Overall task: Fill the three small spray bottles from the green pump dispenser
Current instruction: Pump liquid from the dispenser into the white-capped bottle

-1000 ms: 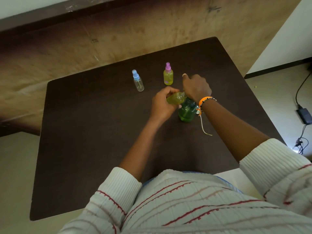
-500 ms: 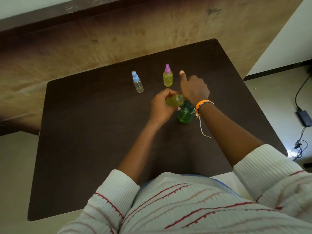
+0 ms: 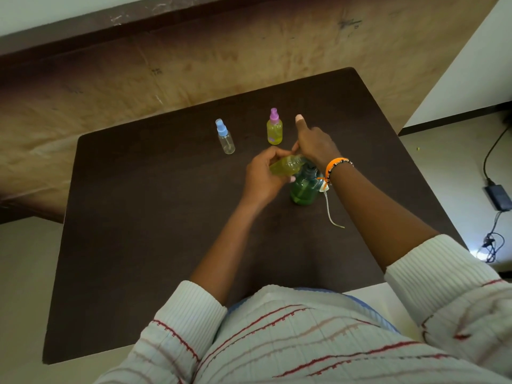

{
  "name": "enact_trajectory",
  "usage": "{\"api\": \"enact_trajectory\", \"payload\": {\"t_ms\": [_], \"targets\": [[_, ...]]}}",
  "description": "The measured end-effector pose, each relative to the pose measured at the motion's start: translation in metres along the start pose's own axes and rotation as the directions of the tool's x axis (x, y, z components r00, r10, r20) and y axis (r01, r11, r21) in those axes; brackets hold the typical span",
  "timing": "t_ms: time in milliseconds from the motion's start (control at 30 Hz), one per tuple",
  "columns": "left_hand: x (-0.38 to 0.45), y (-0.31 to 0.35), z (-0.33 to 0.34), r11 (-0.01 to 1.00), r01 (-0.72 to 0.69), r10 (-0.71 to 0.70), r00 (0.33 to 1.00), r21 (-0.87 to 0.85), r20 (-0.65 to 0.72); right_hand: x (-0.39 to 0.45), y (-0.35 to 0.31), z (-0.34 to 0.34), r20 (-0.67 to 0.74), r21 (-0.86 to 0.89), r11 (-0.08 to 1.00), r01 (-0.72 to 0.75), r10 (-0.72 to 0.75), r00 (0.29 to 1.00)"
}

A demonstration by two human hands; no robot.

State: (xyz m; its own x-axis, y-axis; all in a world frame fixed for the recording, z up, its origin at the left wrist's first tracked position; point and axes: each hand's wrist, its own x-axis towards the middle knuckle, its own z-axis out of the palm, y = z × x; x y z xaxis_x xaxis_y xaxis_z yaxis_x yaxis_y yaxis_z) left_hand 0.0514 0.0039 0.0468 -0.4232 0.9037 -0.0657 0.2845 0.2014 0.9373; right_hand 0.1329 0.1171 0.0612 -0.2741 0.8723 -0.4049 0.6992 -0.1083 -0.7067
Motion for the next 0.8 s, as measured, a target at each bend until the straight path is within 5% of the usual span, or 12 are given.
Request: {"api": "enact_trajectory", "payload": {"t_ms": [200,533,800], "targets": [[0.0008,-0.0003,0.0015,1.0,0.019,-0.02,1.0,0.003,0.002,-0.0021,0.0057,0.0057,-0.164,-0.028,1.0,-0.012,0.007,0.986],[0.0014,0.0004,-0.0022,1.0,0.011,-0.011,1.0,-0.018,0.008,0.0011,-0.0023,0.0015,-0.021,-0.055,0.998,0.017,-0.018,1.0],[0.0012,-0.0043,0.0022,0.999,0.031,-0.031,0.999,0.01,0.013,-0.0071,0.0021,0.0049,-0.142,-0.089,0.996,-0.018,0.005,0.99]]}}
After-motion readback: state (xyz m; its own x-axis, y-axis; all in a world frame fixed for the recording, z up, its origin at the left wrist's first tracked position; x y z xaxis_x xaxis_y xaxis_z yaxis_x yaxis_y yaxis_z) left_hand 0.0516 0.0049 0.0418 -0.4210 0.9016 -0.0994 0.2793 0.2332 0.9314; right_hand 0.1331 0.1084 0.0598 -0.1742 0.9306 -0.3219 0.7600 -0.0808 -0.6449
